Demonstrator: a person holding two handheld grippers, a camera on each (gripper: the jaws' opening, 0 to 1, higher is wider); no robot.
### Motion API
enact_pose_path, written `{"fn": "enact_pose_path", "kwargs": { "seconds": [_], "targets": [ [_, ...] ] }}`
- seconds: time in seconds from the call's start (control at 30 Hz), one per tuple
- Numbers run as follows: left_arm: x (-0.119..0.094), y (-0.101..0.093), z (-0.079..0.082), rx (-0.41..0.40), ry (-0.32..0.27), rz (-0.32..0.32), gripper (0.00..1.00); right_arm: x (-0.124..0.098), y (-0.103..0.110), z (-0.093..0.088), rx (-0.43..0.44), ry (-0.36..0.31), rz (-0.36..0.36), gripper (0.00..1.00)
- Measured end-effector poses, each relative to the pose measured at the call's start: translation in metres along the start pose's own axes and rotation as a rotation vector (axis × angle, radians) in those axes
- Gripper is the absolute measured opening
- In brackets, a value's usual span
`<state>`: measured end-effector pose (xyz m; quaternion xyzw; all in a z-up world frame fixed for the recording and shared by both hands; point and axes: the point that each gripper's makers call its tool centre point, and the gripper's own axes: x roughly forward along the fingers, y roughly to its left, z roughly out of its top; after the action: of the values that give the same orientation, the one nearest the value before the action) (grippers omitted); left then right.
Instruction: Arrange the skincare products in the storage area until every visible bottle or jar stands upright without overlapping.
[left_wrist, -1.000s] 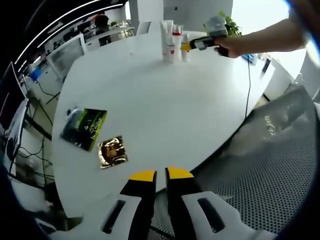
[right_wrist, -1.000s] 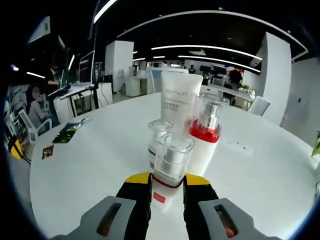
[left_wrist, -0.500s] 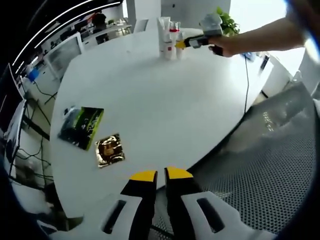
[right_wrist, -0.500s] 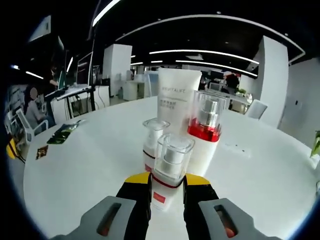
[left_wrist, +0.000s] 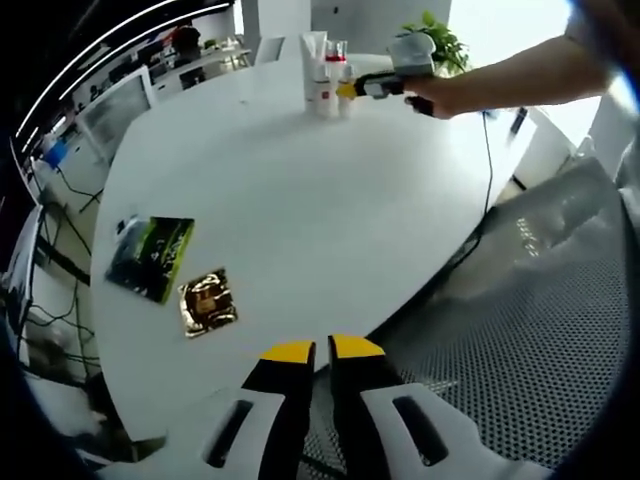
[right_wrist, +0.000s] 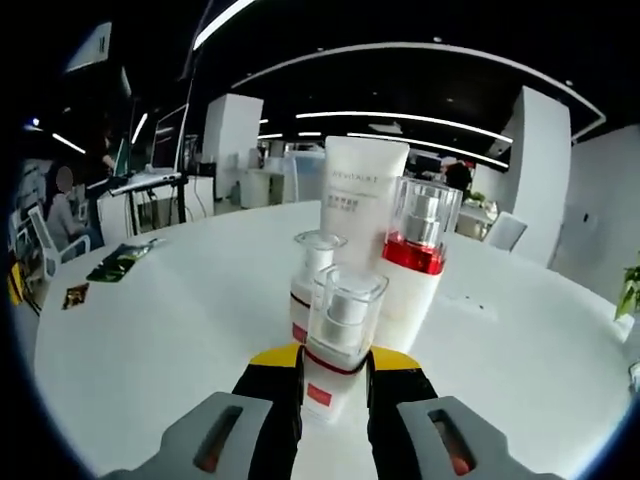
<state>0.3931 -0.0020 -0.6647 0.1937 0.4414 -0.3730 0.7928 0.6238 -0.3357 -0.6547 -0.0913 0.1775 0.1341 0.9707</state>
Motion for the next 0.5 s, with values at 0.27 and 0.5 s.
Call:
{"fn": "enact_pose_path", "kwargs": {
  "seconds": [0.27, 0.5],
  "targets": [
    [0.0007, -0.0014, -0.0016, 0.000, 0.009, -0.009, 0.02, 0.0022, -0.0032, 0.0003, 0.000, 0.000, -0.007, 0.17],
    [0.0007, -0.0017, -0.0013, -0.008, 0.007, -0.013, 0.01, 0.0070, -0.0094, 0.0009, 0.037, 0.002, -0.043, 0.17]
  ]
}}
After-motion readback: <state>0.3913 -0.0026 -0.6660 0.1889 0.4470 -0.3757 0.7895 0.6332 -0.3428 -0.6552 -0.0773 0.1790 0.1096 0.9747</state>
